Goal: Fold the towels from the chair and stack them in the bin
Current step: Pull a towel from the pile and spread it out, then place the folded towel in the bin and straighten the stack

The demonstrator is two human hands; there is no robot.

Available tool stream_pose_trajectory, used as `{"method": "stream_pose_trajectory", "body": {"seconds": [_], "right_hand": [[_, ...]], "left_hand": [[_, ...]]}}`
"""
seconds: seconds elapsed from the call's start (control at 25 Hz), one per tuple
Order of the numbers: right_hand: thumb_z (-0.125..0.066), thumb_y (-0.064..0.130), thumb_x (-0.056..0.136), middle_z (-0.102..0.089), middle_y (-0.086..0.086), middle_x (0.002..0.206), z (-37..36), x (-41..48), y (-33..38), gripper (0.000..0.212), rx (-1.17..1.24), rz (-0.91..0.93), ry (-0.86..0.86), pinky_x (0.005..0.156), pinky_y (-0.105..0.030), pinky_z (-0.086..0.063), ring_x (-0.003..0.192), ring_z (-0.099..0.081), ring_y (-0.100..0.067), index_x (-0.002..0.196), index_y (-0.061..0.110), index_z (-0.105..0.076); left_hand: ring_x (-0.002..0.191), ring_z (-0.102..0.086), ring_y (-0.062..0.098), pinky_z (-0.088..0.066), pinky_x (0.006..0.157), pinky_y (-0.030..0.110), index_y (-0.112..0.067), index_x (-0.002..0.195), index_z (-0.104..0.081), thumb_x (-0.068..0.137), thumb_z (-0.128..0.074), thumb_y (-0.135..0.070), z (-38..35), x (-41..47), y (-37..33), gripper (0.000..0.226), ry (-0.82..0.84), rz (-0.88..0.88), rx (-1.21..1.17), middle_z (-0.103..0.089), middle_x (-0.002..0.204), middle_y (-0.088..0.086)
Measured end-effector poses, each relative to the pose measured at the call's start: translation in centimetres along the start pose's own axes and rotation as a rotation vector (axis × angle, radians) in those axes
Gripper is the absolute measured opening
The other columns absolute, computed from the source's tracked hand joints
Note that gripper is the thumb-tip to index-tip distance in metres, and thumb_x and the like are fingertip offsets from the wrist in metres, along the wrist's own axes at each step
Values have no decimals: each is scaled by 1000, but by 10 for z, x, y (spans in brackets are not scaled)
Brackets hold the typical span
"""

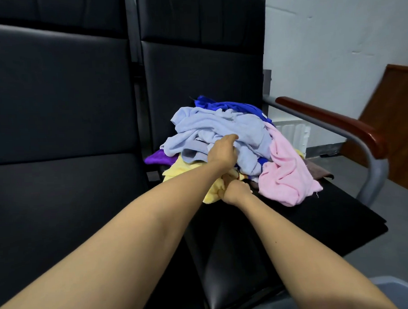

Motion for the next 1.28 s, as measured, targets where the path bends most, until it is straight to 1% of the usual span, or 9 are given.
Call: {"method": "stream_pose_trajectory", "body": {"seconds": [0.2,0.36,0.6,0.72,0.88,1.04,1.12,1.2,1.28], "right_hand": [[-38,29,97,-49,-10,135,-11,47,-7,42,48,28,25,108,-38,-34,129,-43,-28,135,14,-45],[-39,29,96,-51,-10,129,-15,69,-8,38,6,61,106,102,-42,-41,123,-48,-31,129,15,-50],[-39,37,97,-20,-14,155,-14,48,-3,63,4,12,88,116,-39,-20,143,-19,-29,149,8,-19],[-54,39,90,-38,-9,144,-6,32,-6,61,384,-71,191,109,-33,-32,130,-38,-22,139,8,-35],[-67,27,76,-59,-12,114,29,-3,-25,42,1048,-233,-20,81,-31,-45,96,-57,-23,110,5,-55],[-69,21,72,-26,-15,146,56,-22,-30,92,714,-238,-351,100,-43,-41,122,-43,-28,147,21,-15],[-65,14,76,-46,-16,133,60,-29,-22,71,654,-30,-308,92,-34,-44,118,-50,-26,140,13,-34],[-61,18,78,-62,-16,105,64,-40,-20,41,588,2,-314,66,-24,-34,101,-58,-23,116,3,-57],[-55,11,86,-62,-18,102,63,-45,-21,27,555,-74,-364,60,-21,-25,96,-57,-27,111,0,-60]], "left_hand": [[118,-49,33,-41,94,43,-30,151,-10,94,-39,-12,-20,48,4,66,118,5,176,-34,144,5],[104,-54,34,-36,70,37,-11,117,-50,92,-42,-14,-19,47,6,27,-45,53,198,-47,117,13],[113,-36,31,-27,96,40,-10,91,-58,90,-49,-28,-12,14,3,21,-173,87,56,-44,121,8],[100,-52,34,-37,85,37,-13,70,-48,87,-55,-27,12,1,-8,23,-230,10,-145,-60,94,9],[66,-45,17,-32,60,29,-14,78,-40,81,-61,-19,42,-25,-18,22,-205,-67,-313,-50,69,-2],[65,-48,14,-40,54,22,-17,76,-47,68,-60,-18,52,-52,-30,15,164,-96,-476,-52,68,-2],[72,-57,17,-48,61,22,-11,81,-58,79,-61,-19,56,-58,-33,9,386,18,-627,-58,76,8],[91,-61,23,-50,77,31,-4,98,-64,86,-52,-34,60,-53,-20,35,393,193,-722,-63,93,14],[116,-51,28,-42,96,36,-14,120,-59,85,-47,-39,59,-42,4,44,337,192,-446,-57,119,14]]}}
Point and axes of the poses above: each hand's wrist, its own x-axis towards the middle knuckle, its own z-axis out of the back of the hand, y = z × x, the point moved 3 cm from there along x, towards the middle knuckle
